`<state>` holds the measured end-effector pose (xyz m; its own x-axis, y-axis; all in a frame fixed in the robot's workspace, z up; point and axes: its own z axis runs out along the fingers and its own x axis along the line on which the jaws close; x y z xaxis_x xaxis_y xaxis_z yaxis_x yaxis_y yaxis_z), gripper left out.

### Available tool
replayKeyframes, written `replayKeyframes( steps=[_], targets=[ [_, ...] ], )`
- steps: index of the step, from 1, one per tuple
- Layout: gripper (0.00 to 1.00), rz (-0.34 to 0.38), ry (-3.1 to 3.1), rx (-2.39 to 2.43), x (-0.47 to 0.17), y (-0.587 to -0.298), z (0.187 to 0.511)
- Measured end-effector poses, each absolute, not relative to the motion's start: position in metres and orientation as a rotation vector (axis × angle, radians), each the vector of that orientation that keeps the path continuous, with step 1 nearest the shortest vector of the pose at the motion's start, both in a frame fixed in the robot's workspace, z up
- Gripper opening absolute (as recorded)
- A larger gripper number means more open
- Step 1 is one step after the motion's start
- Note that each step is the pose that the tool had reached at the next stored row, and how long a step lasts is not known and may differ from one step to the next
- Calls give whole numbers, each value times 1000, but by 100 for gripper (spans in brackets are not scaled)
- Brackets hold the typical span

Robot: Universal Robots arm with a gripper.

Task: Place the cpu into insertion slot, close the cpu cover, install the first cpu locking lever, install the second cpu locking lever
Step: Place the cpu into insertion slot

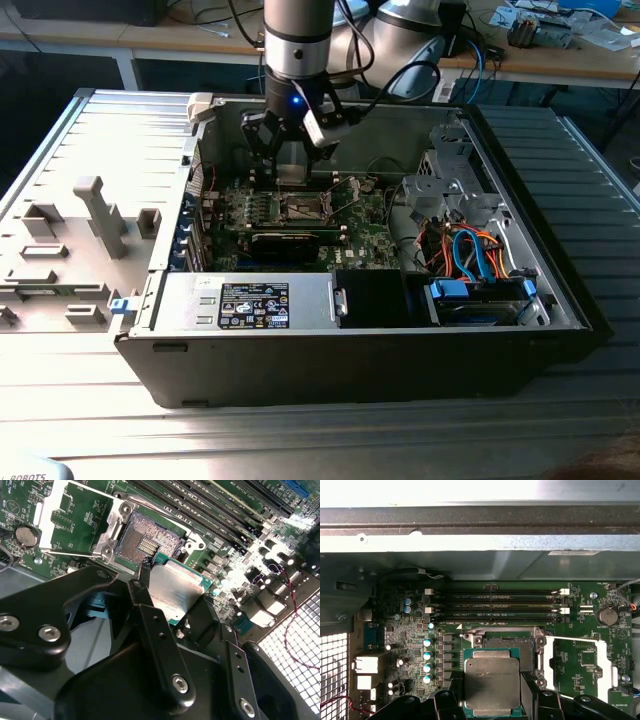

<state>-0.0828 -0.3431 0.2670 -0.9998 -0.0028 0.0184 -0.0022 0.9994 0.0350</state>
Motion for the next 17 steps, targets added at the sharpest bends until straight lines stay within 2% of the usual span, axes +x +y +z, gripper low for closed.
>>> replayKeyframes(
  steps=[17],
  targets=[
    [54, -55, -3123, 4, -87, -342, 267]
  ],
)
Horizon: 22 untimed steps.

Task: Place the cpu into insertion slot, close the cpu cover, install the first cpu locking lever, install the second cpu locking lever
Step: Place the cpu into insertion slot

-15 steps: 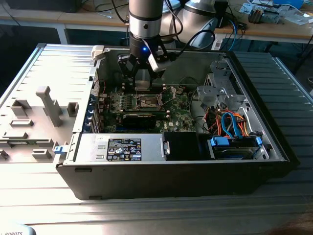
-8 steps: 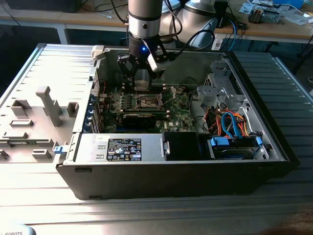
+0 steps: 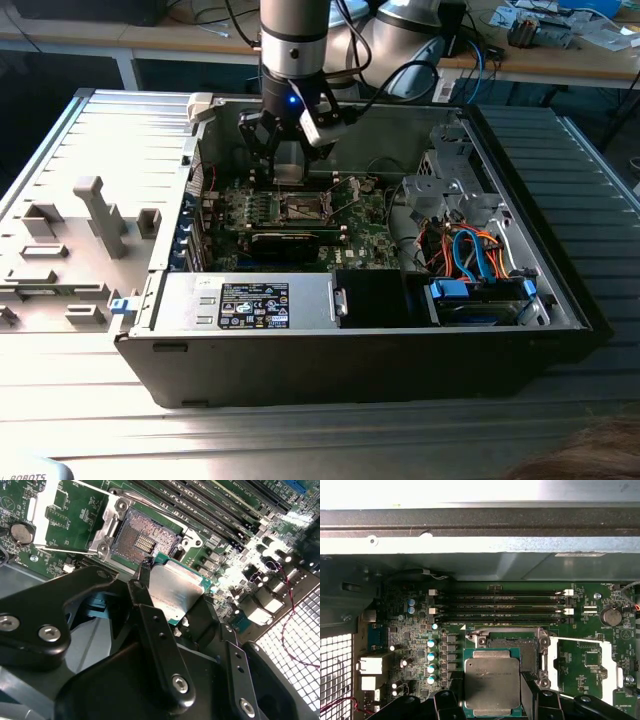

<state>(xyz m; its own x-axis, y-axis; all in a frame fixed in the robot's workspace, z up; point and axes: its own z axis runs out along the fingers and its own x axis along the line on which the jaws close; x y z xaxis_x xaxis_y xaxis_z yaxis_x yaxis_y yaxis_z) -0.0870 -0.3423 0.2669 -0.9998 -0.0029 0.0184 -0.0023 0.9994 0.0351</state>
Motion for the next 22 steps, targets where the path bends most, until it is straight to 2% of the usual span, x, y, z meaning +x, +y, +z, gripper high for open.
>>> replayKeyframes(
  steps=[22],
  targets=[
    [54, -55, -3123, 4, -100, -342, 267]
  ],
)
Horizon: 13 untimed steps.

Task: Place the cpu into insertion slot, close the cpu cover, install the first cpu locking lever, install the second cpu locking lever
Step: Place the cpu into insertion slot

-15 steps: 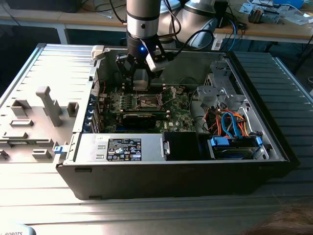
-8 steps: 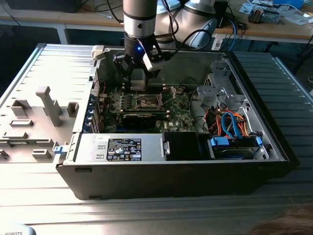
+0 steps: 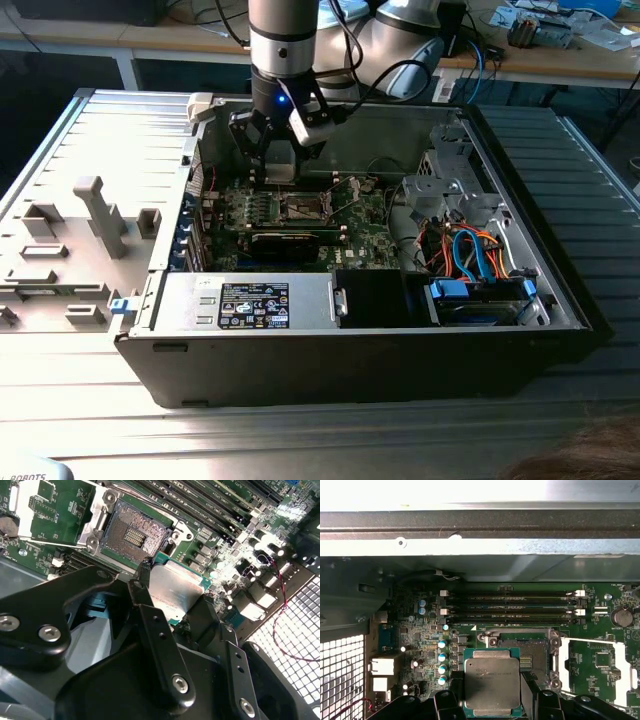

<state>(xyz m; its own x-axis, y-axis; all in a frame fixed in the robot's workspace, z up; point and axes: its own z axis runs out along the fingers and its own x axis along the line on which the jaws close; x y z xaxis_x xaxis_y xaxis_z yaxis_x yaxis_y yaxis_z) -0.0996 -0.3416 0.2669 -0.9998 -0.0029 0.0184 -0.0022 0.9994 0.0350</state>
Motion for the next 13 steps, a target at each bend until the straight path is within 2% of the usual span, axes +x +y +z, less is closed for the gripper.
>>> replayKeyframes(
  steps=[13],
  targets=[
    [54, -55, -3123, 4, -104, -341, 267]
  ],
)
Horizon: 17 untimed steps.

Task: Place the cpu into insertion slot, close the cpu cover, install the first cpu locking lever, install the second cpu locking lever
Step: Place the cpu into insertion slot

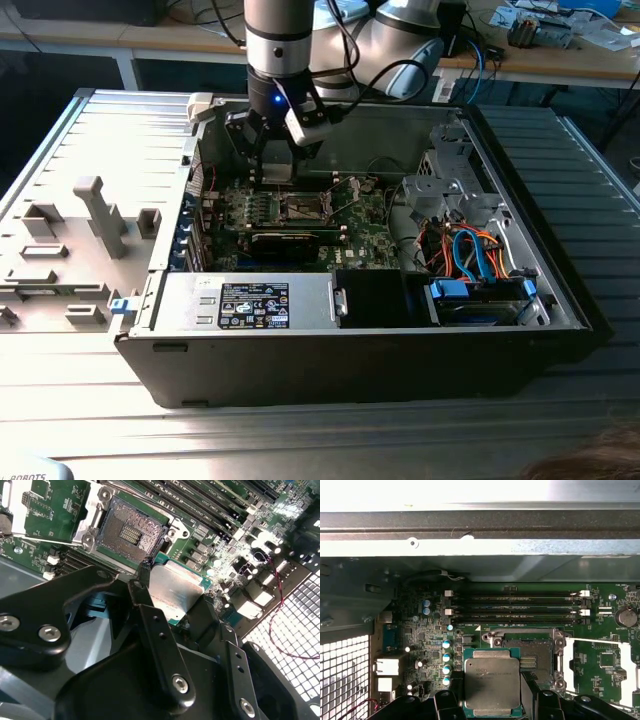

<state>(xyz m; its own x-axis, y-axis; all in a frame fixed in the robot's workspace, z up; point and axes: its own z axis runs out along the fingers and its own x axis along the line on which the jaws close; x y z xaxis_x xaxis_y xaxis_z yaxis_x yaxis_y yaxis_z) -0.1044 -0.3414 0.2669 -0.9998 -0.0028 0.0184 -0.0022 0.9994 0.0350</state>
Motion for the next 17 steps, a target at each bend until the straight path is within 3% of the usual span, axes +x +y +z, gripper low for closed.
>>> replayKeyframes(
  steps=[17],
  targets=[
    [54, -55, -3123, 4, -111, -341, 267]
  ],
)
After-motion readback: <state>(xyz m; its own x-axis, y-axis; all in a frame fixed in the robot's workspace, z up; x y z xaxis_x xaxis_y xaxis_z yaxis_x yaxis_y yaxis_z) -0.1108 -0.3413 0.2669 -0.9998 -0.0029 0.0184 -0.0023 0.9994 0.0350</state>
